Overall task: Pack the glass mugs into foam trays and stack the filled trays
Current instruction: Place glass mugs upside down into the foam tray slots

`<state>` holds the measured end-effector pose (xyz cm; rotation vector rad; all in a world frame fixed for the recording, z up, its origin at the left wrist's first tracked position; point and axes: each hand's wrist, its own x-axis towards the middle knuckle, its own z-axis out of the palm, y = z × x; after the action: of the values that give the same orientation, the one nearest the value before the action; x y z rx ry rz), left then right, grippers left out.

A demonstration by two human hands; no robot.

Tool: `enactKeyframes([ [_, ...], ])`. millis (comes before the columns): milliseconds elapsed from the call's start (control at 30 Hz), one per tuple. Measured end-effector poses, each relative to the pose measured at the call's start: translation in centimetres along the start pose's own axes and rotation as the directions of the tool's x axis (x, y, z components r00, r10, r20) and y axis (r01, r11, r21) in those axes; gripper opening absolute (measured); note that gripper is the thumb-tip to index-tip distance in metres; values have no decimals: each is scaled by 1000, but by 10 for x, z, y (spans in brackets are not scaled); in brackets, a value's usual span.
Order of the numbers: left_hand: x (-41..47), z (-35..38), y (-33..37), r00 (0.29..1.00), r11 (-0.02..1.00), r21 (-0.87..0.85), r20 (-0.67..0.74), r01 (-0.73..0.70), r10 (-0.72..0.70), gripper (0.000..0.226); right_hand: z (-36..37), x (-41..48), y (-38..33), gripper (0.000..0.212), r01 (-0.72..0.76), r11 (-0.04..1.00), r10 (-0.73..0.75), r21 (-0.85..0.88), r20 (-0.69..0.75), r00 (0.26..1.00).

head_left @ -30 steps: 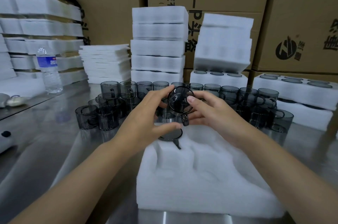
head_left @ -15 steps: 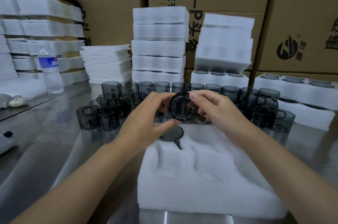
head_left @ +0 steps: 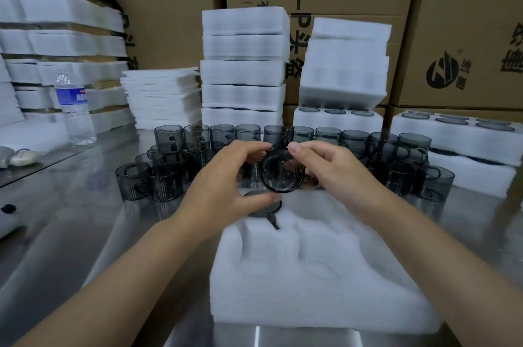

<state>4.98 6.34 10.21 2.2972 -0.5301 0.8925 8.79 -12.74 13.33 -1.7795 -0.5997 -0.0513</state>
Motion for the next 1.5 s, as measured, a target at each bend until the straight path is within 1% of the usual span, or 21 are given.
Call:
enactKeyframes([
  [67, -1, 0, 1, 1000, 1000, 26, 2, -9, 9, 72, 0, 0, 1, 51, -7, 1000, 7, -14, 18, 1000],
  [100, -1, 0, 1, 1000, 999, 35, -2, -12, 12, 73, 0, 0, 1, 48, -9, 1000, 9, -13, 18, 1000],
  [200, -1, 0, 1, 1000, 999, 41, -5, -13, 14, 71, -1, 0, 0, 29, 4, 1000, -4, 14, 4, 1000],
  [300, -1, 0, 0, 1000, 999, 38, 3, -10, 9, 69, -6, -1, -1, 20, 15, 1000, -15, 2, -1, 1000],
  [400, -2, 0, 2, 999, 998, 55, 35, 14, -16, 65, -13, -1, -2, 15, -40, 998, 41, -40, 36, 998],
  [500, -2, -2, 5, 997, 999, 39, 77, 27, -30, 60, -22, 0, -3, 10, -85, 996, 87, -35, 49, 995],
  [600, -1, -3, 6, 986, 998, 14, 154, 65, -67, 50, -29, 1, 0, 13, -103, 992, 104, -78, 20, 994],
  [700, -1, -5, 8, 981, 996, 28, 176, 83, -86, 34, -30, 2, 5, 18, -106, 991, 107, -78, 17, 994],
  [767, 0, -6, 9, 981, 995, 26, 169, 93, -96, 36, -28, 3, 7, 24, -105, 992, 107, -65, 25, 994],
  [800, 0, -6, 10, 981, 995, 27, 165, 97, -100, 37, -26, 3, 8, 24, -95, 993, 97, -74, 31, 995],
  [900, 1, -7, 11, 977, 993, 36, 178, 112, -116, 42, -21, 3, 10, 7, -44, 994, 45, -102, 15, 999],
  [967, 0, -7, 10, 968, 990, 34, 209, 134, -138, 43, -22, 4, 11, 12, -43, 997, 41, -65, -24, 999],
  [1033, 0, -7, 9, 961, 987, 36, 223, 156, -161, 39, -26, 5, 12, 20, -65, 998, 64, -5, -54, 996],
  [1100, 1, -6, 8, 960, 985, 36, 220, 167, -171, 34, -28, 5, 13, 29, -102, 994, 103, 31, -42, 994],
  [1167, 1, -6, 7, 959, 984, 30, 221, 177, -179, 31, -28, 5, 15, 32, -124, 992, 124, 18, -7, 992],
  [1233, 1, -6, 7, 957, 983, 22, 224, 182, -182, 30, -27, 5, 16, 30, -122, 992, 122, -13, 24, 992],
  [1333, 0, -6, 8, 959, 984, 23, 221, 176, -176, 30, -27, 4, 15, 16, -109, 993, 111, -36, 45, 993],
  [1500, 0, -6, 9, 960, 985, 25, 224, 169, -170, 29, -25, 4, 15, 23, -112, 989, 119, -96, 77, 990],
])
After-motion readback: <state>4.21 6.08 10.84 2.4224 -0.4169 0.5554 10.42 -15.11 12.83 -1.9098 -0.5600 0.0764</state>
